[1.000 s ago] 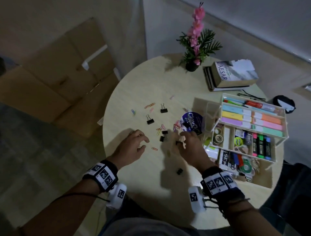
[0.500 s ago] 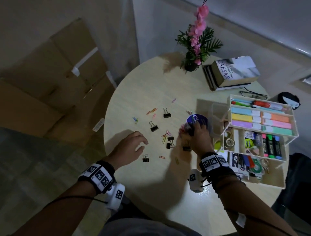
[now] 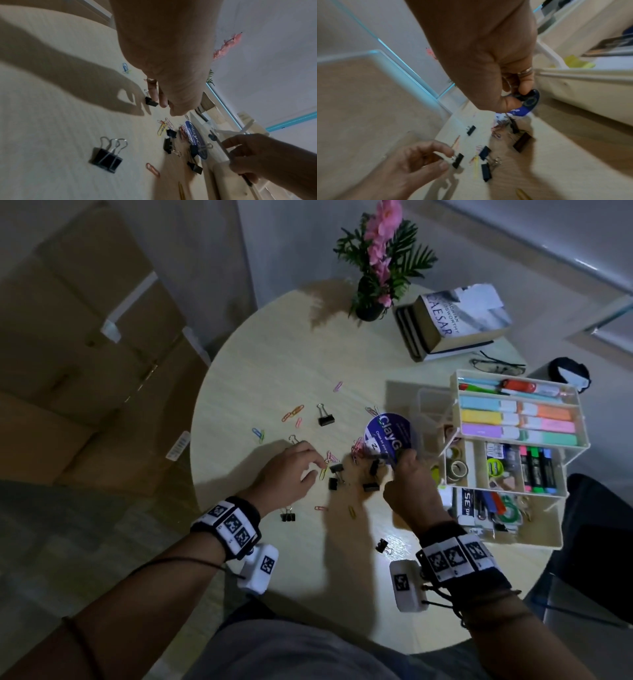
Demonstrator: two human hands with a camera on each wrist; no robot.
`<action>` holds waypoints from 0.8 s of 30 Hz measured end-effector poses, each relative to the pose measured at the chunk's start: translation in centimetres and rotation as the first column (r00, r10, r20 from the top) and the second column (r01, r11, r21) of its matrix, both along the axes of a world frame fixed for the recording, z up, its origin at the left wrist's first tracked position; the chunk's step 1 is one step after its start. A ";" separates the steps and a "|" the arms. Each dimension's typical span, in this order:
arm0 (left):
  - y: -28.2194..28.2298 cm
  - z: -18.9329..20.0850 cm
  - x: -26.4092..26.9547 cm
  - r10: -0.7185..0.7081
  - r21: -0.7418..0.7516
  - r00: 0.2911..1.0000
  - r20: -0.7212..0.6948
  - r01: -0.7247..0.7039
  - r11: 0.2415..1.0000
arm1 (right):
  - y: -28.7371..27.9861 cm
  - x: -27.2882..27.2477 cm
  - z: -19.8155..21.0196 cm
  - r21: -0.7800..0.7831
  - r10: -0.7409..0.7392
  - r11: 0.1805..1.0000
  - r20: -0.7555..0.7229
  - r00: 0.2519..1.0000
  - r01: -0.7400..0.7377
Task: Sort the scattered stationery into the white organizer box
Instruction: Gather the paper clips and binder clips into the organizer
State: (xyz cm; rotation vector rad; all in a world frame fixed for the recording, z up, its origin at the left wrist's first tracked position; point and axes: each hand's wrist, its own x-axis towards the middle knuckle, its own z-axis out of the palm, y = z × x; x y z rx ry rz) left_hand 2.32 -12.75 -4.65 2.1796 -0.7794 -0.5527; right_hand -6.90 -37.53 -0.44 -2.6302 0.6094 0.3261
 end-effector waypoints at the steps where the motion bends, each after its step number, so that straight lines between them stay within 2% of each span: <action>1: -0.7 -0.1 0.3 -0.010 -0.005 1.000 0.005 0.010 1.000 | -0.1 -0.3 0.6 -0.019 0.015 1.000 -0.022 1.000 -0.015; 4: -3.1 0.0 0.9 -0.052 0.004 0.999 0.008 0.051 0.999 | -0.6 -1.3 1.3 -0.046 0.023 0.999 -0.040 0.999 -0.025; 11: -9.1 1.2 -0.1 -0.150 0.030 0.988 0.029 0.149 0.988 | -1.9 -3.7 2.3 0.060 0.011 0.998 0.039 0.999 -0.013; 13: -10.4 1.6 -0.5 -0.166 0.002 0.985 -0.037 0.166 0.986 | -2.0 -4.1 2.9 0.122 0.020 0.992 0.043 0.999 -0.025; 15: -11.4 2.0 -0.9 -0.186 -0.064 0.963 -0.197 0.176 0.982 | -2.0 -4.5 3.4 0.174 0.025 0.984 0.040 0.999 -0.032; 18: -12.1 2.4 -1.2 -0.190 -0.163 0.871 -0.452 0.129 0.978 | -2.2 -4.7 3.7 0.232 0.001 0.973 0.058 0.998 -0.014; 21: -12.1 2.5 -1.2 -0.108 -0.152 0.871 -0.479 0.039 0.988 | -3.1 -4.8 4.5 0.242 0.014 0.970 0.093 0.996 -0.037; 24: -11.5 2.3 -0.9 -0.035 -0.145 0.917 -0.396 -0.025 0.989 | -5.1 -4.5 6.8 0.181 0.066 0.978 0.191 0.979 -0.102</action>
